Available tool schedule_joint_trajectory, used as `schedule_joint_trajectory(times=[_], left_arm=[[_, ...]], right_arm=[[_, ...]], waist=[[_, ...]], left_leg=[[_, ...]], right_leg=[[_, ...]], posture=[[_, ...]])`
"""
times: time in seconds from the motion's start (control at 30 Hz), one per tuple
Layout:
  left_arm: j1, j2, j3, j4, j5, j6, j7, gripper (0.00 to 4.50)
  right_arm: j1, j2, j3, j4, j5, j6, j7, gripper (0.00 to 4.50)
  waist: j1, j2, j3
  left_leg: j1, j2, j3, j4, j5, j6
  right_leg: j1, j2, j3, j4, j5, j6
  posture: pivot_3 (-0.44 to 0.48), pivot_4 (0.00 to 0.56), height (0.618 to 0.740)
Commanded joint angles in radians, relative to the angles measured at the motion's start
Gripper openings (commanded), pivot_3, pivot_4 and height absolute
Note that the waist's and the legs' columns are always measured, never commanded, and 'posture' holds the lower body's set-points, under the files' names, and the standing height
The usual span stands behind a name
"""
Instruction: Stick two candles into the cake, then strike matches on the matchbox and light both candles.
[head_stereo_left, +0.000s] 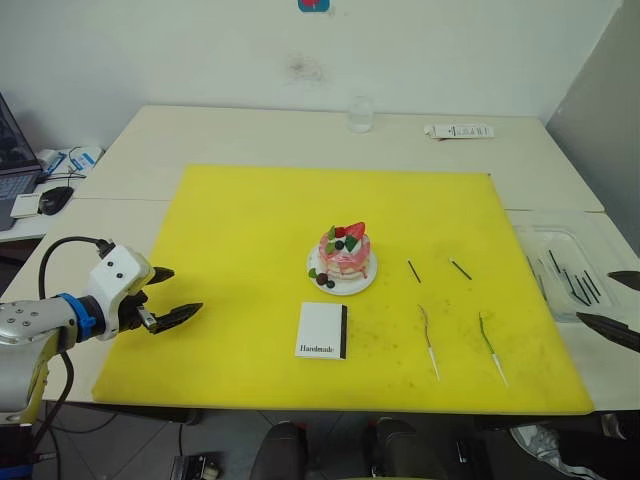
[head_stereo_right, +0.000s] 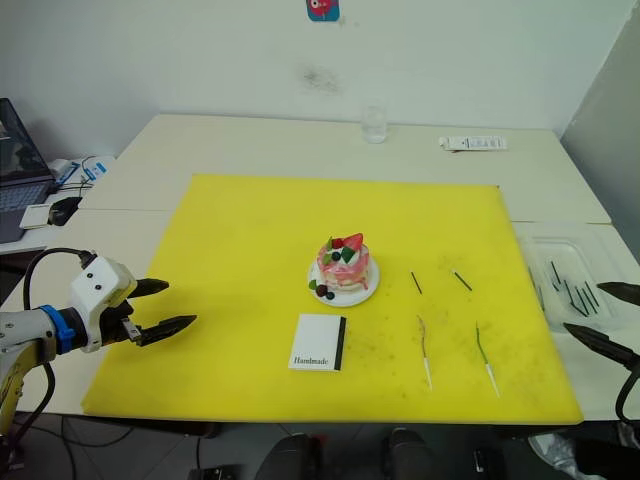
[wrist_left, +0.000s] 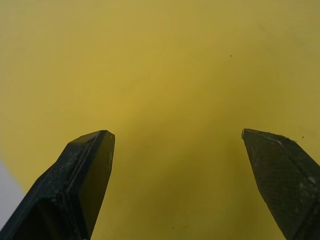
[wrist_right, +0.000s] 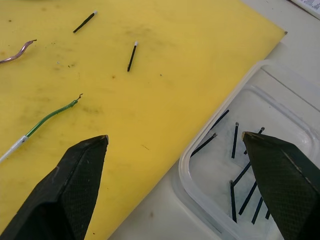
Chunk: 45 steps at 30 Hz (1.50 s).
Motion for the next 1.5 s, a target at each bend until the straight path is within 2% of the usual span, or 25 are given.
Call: schedule_joint_trajectory(times=[0.03,0.37,0.83,1.13,1.33,1.5], left_arm=[[-0.021,0.006,0.010,-0.029,-0.020,0.014,-0.003,4.50],[-0.058,0.006,0.022,-0.024,-0.063,0.010,-0.056,4.50],[-0.095,0.008,0.001,0.046,-0.039,-0.061,-0.076,4.50],[-0.097,0.017,-0.009,0.008,-0.105,0.017,-0.139,4.50],[-0.059,0.039,-0.046,-0.125,-0.159,0.092,-0.214,4.50],[-0.040,0.038,-0.084,-0.281,-0.242,0.150,-0.265,4.50]], right_arm=[[-0.010,0.005,-0.010,-0.008,-0.015,-0.013,-0.006,4.49],[-0.003,0.041,-0.010,-0.034,-0.036,-0.023,-0.016,4.49],[-0.026,0.058,0.014,-0.034,-0.052,-0.045,-0.042,4.49],[-0.065,0.060,0.018,-0.051,-0.042,-0.046,-0.064,4.49],[-0.091,0.071,-0.005,-0.194,0.023,0.032,-0.111,4.49],[-0.109,0.095,0.001,-0.389,0.099,0.150,-0.206,4.49]], waist=[[0.000,0.000,0.000],[0.000,0.000,0.000],[-0.001,0.000,0.000],[-0.001,0.000,0.000],[-0.002,0.000,0.000],[-0.001,0.000,0.000]], left_leg=[[0.000,0.000,0.000,0.000,0.000,0.000],[0.000,0.000,0.000,0.000,0.000,0.000],[0.000,0.000,0.000,0.000,0.000,0.000],[0.000,0.000,0.000,0.001,0.000,0.000],[0.000,0.000,0.000,0.001,0.000,0.000],[0.000,0.000,-0.001,0.001,0.000,0.000]], right_leg=[[0.000,0.000,0.000,0.000,0.000,0.000],[0.000,0.000,0.000,0.000,0.000,0.000],[0.000,0.001,0.000,0.001,0.000,0.001],[0.000,0.001,0.000,0.001,0.000,0.001],[0.000,0.001,0.001,0.001,0.001,0.001],[0.000,0.001,0.000,0.002,0.001,0.001]], posture=[[0.000,0.150,0.740],[0.000,0.150,0.740],[0.000,0.150,0.740],[0.000,0.150,0.740],[0.000,0.150,0.740],[0.000,0.150,0.740]])
